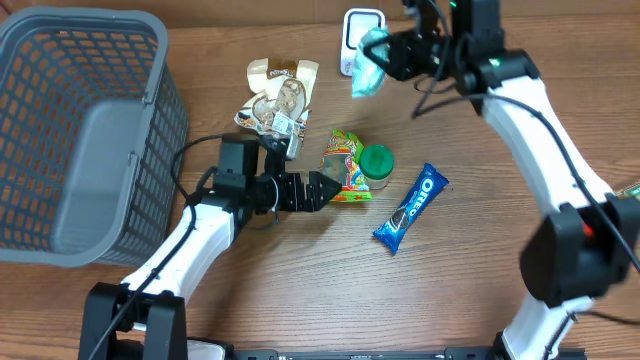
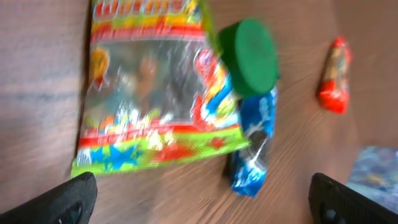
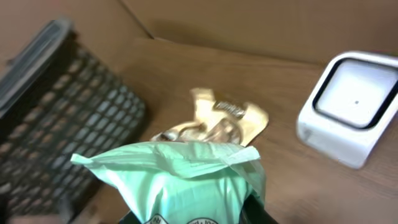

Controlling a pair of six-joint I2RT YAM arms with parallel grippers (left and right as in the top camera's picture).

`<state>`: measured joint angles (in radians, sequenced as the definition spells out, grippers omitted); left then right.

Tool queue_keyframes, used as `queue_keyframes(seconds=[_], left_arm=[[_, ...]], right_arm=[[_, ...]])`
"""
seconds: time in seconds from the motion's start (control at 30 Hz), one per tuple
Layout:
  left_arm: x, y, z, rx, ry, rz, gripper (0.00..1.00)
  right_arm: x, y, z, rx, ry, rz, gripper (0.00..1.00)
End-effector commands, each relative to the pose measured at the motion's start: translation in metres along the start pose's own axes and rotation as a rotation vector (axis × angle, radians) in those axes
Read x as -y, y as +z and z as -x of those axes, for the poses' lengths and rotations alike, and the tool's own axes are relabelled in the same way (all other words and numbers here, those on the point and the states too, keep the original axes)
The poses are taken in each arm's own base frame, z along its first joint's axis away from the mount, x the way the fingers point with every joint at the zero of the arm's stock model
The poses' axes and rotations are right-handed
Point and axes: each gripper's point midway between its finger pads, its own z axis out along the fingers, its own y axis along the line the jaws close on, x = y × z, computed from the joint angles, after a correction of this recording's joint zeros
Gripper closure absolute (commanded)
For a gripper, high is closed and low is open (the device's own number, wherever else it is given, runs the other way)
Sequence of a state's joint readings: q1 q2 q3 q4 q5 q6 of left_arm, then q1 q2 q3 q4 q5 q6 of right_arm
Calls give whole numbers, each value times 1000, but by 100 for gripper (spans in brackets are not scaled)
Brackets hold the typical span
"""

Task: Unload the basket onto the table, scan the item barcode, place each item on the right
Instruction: 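Hold the mint-green pack in front of the scanner with the right gripper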

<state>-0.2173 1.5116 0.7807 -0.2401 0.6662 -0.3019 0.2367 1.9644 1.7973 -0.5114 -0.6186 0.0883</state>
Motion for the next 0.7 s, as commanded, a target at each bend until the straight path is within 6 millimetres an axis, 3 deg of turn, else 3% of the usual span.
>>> queue_keyframes(seconds=[0.0, 0.13, 0.33, 0.67], left_arm=[[-3, 1, 6, -1, 74, 96, 0], [-2, 1, 1, -47, 116, 208, 0], [16, -3, 4, -95, 222, 335, 0], [26, -6, -16, -180, 288, 423, 0]], right_arm=[[8, 0, 39, 71, -63, -121, 96], [29, 7, 49, 75, -64, -215, 96], [67, 12, 51, 94, -35, -383, 96], [96, 43, 49, 109, -10, -409, 97]])
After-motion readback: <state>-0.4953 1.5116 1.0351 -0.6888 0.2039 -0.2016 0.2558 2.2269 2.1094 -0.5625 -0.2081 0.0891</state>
